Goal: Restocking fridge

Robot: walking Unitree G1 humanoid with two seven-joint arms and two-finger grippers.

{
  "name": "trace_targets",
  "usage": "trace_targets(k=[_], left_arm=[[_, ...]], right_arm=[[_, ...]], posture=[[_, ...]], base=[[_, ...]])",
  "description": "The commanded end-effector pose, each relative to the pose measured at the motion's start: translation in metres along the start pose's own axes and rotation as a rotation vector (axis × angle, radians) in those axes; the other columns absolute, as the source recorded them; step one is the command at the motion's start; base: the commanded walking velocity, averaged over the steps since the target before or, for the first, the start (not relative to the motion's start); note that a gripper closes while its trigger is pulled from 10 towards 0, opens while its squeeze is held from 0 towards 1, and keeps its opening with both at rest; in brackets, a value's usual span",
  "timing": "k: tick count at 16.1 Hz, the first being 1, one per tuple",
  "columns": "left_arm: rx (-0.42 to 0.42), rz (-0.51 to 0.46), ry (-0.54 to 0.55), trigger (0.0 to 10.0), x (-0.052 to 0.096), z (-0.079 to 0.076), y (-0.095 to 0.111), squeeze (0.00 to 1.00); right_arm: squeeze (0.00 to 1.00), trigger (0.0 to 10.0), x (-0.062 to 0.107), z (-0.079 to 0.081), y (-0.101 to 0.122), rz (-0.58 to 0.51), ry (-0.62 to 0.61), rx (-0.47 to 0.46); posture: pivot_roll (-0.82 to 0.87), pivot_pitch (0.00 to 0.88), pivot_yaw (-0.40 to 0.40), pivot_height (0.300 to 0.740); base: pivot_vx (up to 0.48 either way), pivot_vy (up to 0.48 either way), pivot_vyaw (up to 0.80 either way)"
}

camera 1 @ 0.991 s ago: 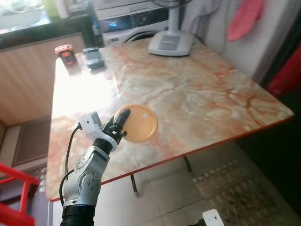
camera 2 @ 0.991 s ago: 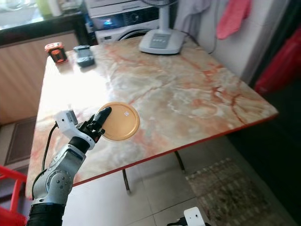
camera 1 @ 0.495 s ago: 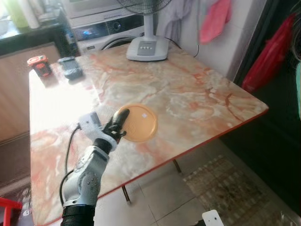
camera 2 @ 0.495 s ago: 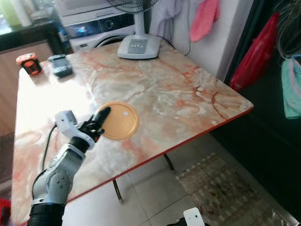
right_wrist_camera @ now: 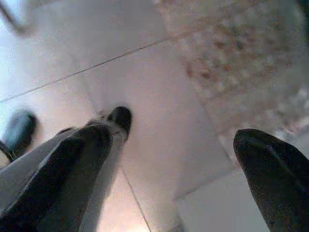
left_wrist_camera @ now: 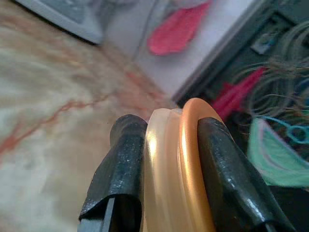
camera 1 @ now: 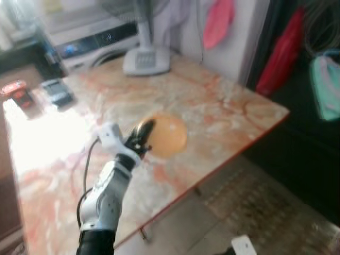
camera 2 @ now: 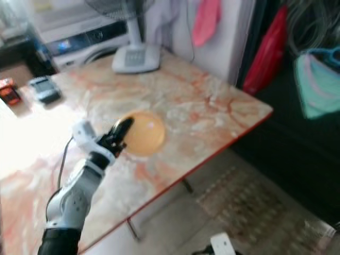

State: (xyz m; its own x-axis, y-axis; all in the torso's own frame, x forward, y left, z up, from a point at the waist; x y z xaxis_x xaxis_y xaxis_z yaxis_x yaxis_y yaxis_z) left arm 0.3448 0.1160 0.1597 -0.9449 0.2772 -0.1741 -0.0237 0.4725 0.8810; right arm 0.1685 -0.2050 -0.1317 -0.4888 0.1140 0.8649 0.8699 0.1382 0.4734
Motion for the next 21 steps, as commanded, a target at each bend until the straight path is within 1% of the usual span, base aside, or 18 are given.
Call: trace_targets(k=[1, 14, 21], left_arm=[[-0.019, -0.003, 0.041, 10.0, 0.006, 0.0125, 0.0029, 0.0], [-0.011, 0.01, 0.015, 10.0, 0.005, 0.0082, -0.0012, 0.0], [-0.007, 0.028, 0.023, 10.0, 0.0057, 0.0107, -0.0071, 0.0]], right_arm=[[0.0, 10.0, 0.0011, 0.0081, -0.0082, 0.024, 0.02, -0.005], [0.0, 10.0, 0.0013, 0.0093, -0.0094, 0.028, 0.018, -0.009], [0.0, 10.0, 0.001, 0.0074, -0.0078, 0.025, 0.013, -0.007]], posture=[[-0.01, 0.0, 0.102, 0.74], [-0.01, 0.0, 0.109, 0.74], [-0.01, 0.0, 0.103, 0.74]], base=[[0.0, 0.0, -0.79], [0.0, 0.0, -0.79], [0.0, 0.0, -0.79]])
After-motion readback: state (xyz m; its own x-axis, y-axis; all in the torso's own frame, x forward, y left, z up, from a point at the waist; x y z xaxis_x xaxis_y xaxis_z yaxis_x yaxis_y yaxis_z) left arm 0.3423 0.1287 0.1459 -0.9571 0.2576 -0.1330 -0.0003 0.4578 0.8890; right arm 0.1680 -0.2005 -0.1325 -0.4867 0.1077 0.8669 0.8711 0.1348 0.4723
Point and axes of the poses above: a point about 5 cm out from each wrist's last joint towards the gripper, its own x axis pointing back from the gripper into the wrist, its own y axis along the axis of the wrist's last joint, z = x × y, the point moved 4 cm from there along -x, pointing out of the wrist towards the gripper, and after that the axes turned 10 degrees about -x, right-handed, at the moved point
